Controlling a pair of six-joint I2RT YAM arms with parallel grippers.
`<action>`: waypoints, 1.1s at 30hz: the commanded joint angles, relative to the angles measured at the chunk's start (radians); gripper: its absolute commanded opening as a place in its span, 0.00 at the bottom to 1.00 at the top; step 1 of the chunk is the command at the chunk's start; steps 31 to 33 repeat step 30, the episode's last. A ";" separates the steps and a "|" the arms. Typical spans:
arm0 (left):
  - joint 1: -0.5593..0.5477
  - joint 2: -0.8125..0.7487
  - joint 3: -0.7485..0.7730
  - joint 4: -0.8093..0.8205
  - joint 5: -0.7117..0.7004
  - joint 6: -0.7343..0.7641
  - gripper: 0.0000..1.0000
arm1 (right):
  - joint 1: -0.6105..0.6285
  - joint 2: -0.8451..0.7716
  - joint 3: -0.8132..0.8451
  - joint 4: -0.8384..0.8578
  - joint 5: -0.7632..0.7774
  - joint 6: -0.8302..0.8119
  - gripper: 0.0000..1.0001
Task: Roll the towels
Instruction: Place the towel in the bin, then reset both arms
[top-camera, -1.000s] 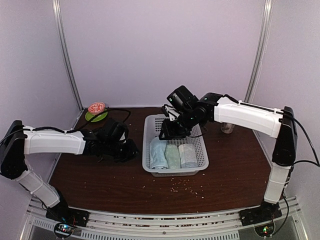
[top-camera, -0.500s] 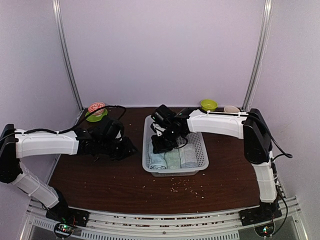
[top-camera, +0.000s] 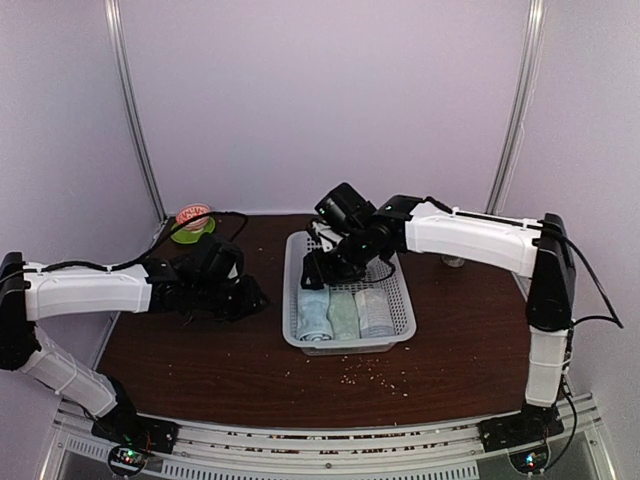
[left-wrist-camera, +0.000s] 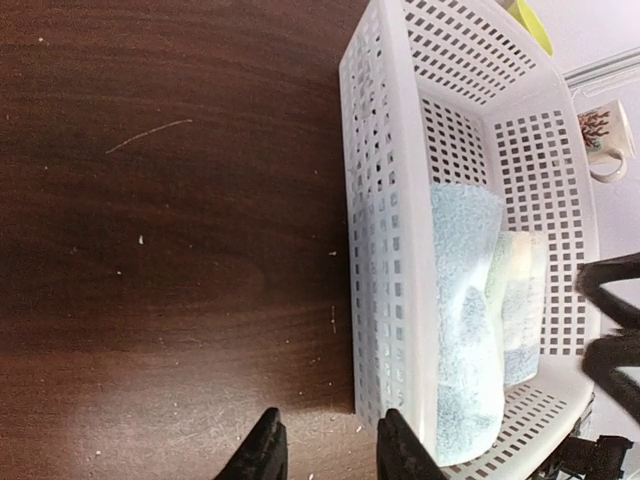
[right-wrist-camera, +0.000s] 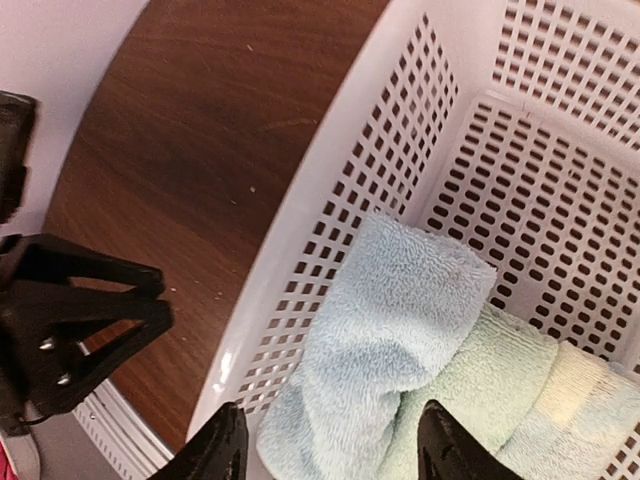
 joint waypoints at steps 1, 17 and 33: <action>-0.002 -0.049 -0.002 -0.028 -0.049 0.047 0.31 | 0.009 -0.154 -0.084 0.069 0.043 -0.029 0.58; 0.011 -0.336 -0.063 -0.103 -0.263 0.253 0.37 | 0.015 -0.632 -0.683 0.502 0.357 -0.011 0.59; 0.018 -0.584 -0.068 -0.186 -0.524 0.387 0.85 | -0.077 -1.211 -1.110 0.586 0.754 0.112 1.00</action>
